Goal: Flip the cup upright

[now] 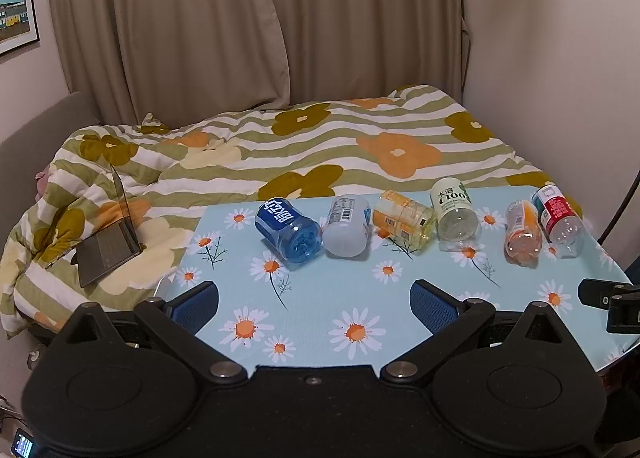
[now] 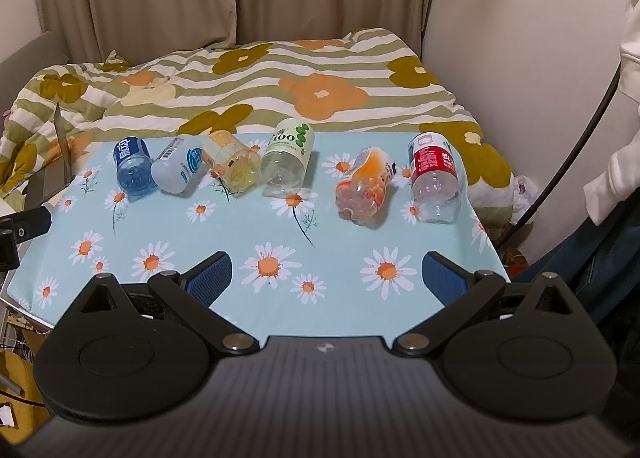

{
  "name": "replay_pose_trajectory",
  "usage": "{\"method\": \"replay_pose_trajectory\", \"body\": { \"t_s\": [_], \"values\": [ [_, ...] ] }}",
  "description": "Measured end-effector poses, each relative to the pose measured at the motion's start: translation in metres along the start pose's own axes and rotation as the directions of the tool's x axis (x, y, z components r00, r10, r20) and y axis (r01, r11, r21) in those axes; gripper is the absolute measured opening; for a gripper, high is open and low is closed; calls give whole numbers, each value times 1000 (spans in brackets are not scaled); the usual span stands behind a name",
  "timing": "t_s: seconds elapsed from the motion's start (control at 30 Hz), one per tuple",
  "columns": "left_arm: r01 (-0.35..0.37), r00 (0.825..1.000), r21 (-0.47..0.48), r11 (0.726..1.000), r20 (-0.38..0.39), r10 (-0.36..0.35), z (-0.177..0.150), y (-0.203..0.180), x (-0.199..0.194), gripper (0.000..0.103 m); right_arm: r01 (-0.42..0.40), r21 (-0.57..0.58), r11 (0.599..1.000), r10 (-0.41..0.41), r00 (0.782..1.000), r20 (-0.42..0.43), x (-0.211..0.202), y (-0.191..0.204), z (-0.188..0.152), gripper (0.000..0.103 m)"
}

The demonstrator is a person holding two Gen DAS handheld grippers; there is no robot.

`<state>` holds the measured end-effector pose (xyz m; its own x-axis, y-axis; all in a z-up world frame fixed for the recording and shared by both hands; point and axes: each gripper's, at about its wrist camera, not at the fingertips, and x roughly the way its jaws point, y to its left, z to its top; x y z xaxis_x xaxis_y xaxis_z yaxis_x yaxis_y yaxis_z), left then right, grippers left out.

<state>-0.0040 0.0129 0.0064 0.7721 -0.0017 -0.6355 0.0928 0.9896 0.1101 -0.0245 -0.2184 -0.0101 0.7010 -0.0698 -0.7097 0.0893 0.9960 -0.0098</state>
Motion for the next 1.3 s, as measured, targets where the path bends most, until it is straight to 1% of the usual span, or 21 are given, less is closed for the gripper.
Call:
{"method": "replay_pose_trajectory", "body": {
  "t_s": [0.73,1.3],
  "values": [
    [7,1000,6,1000,-10,-7,3,-2,8,103,-4,2,1000,4,1000,-7,2,2,1,103],
    [13,1000,13,1000,0,-13,5,1,9,103,-3,5,1000,3,1000,-10,1,6,2,103]
  ]
}}
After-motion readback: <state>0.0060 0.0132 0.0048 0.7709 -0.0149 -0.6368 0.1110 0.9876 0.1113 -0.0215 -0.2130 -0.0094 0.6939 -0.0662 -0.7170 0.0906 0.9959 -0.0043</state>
